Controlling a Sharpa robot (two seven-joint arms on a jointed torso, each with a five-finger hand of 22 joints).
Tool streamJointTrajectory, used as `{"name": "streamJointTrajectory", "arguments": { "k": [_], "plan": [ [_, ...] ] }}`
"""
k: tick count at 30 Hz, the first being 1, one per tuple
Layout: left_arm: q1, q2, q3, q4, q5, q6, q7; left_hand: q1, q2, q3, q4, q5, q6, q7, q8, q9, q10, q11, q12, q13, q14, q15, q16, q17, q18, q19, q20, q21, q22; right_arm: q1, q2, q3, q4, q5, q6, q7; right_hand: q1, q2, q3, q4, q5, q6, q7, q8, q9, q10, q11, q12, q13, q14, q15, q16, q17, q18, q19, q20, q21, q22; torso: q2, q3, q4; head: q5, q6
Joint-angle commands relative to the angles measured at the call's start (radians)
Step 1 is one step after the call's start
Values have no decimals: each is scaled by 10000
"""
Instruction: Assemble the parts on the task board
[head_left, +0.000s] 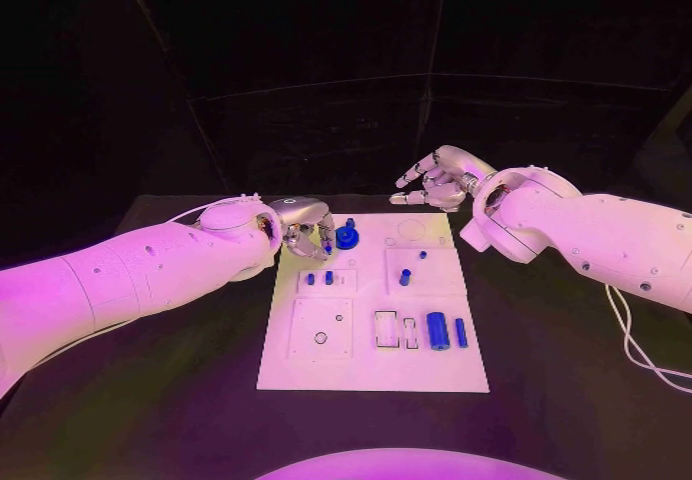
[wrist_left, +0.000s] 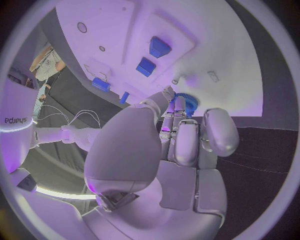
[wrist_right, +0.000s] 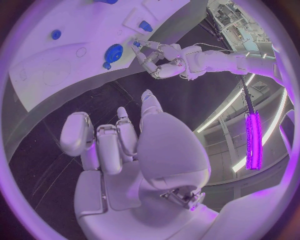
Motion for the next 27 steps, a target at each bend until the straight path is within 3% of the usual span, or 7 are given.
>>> {"name": "streamJointTrajectory", "arguments": {
  "k": [1,27],
  "plan": [
    [10,-23,13,-26,118,219,-194,-110,9,71,6,-34,63,17,-63,5,79,22,-76,-15,210,-21,12,-19,-168,46,11,42,8,17,2,6,25,-24,-46,59,5,99,-49,-7,46,-32,16,49,0,-34,1,-22,59,613,-56,-44,559,122,-49,5,-69,-10,13,-3,-18,28,0],
    [-45,9,9,-174,126,818,-259,-160,-52,59,-5,-34,81,5,-90,-7,121,16,-133,-18,200,-21,-10,-75,-169,43,15,52,25,17,19,6,4,-24,-37,59,0,107,-63,3,47,-24,13,57,1,-32,0,-18,61,613,-57,-46,558,122,-49,4,-72,-11,6,-9,-7,37,-81]
  ]
}}
